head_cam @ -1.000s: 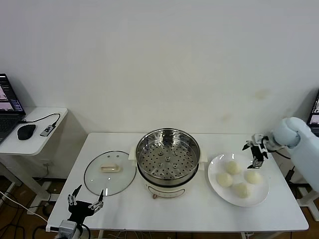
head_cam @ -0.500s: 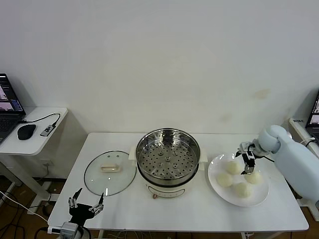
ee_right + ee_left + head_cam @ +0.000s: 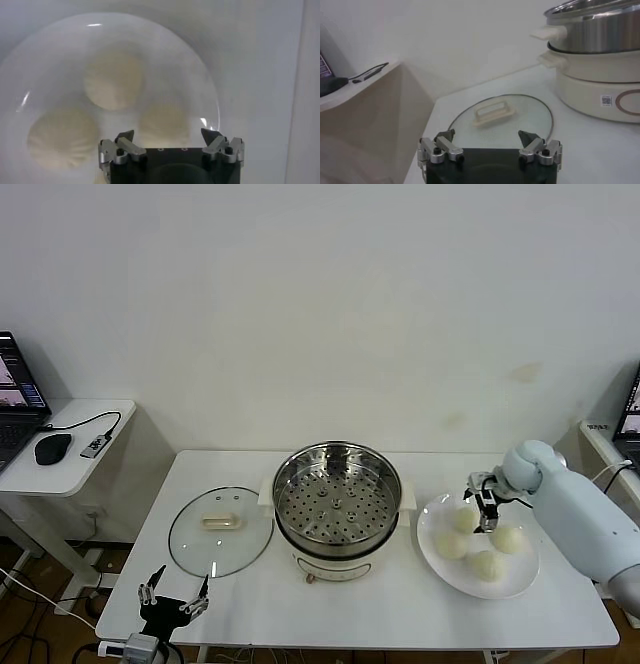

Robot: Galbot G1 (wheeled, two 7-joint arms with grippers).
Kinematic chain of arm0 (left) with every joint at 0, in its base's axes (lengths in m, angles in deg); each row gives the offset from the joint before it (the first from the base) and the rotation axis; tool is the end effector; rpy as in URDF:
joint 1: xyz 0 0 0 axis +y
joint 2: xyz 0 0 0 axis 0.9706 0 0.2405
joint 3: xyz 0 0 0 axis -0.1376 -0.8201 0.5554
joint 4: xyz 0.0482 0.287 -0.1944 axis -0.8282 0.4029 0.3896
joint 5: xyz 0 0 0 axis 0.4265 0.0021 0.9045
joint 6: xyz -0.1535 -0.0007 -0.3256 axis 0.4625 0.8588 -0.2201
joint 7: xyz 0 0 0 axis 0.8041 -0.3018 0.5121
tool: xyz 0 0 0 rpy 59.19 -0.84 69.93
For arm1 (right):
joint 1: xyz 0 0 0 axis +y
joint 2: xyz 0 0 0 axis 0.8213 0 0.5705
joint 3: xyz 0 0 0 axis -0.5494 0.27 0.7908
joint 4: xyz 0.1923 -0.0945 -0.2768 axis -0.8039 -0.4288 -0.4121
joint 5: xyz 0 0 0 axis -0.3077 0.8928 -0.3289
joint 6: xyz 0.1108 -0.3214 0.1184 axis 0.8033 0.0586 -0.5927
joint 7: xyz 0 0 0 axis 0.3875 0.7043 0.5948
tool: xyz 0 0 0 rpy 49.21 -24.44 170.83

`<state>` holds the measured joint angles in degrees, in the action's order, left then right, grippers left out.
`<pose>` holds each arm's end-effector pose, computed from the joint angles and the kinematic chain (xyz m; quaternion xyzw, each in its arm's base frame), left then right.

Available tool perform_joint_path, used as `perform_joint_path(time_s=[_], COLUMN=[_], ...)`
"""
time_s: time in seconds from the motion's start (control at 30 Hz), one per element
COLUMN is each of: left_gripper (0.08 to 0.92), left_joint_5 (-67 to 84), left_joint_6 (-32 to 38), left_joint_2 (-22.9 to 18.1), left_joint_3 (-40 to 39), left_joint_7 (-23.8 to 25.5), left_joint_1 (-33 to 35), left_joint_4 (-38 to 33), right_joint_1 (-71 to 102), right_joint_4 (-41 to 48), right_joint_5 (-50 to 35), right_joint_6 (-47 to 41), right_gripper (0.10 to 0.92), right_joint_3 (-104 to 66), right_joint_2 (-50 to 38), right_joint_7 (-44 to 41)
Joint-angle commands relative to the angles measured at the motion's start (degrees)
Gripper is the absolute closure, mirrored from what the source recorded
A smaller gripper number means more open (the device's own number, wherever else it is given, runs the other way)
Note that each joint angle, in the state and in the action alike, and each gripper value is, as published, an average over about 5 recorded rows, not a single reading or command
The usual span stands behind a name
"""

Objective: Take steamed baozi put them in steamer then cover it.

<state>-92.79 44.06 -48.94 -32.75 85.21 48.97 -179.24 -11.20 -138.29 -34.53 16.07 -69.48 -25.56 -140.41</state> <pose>0.1526 0.0908 -0.3349 -0.0179 -0.9698 -0.1631 0.1806 0.5432 -0.1944 -0.2385 0.4565 -0.5511 0.5634 0.4129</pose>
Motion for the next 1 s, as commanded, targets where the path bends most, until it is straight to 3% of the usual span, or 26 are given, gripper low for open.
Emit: perform_joint_path(time_s=[0.03, 0.3, 0.6, 1.0], left_gripper=[0.177, 0.177, 0.177, 0.177], left_joint_5=[-0.11, -0.19, -0.30, -0.30], left_joint_6=[0.10, 0.11, 0.12, 0.13], left_joint_2=[0.00, -0.15, -0.26, -0.33], left_joint_3=[-0.01, -0.26, -0.48, -0.61], left_joint_7=[0.01, 0.06, 0.09, 0.08], left_joint_1=[0.00, -0.27, -0.50, -0.65], left_joint_4=[0.10, 0.44, 0.68, 0.74], right_joint_1=[-0.11, -0.04, -0.46, -3.23], right_joint_4=[2.30, 2.65, 3.17, 0.62], right_joint_5=[0.54, -0.03, -1.00, -7.15], right_joint_6=[0.20, -0.14, -0.40, -1.81], right_gripper=[0.203, 0.205, 0.376, 0.412], right_joint_3=[0.13, 0.20, 0.57, 2.39], right_joint_2=[0.93, 1.04, 1.29, -1.65], right_joint_7=[0.52, 1.00, 1.58, 0.15])
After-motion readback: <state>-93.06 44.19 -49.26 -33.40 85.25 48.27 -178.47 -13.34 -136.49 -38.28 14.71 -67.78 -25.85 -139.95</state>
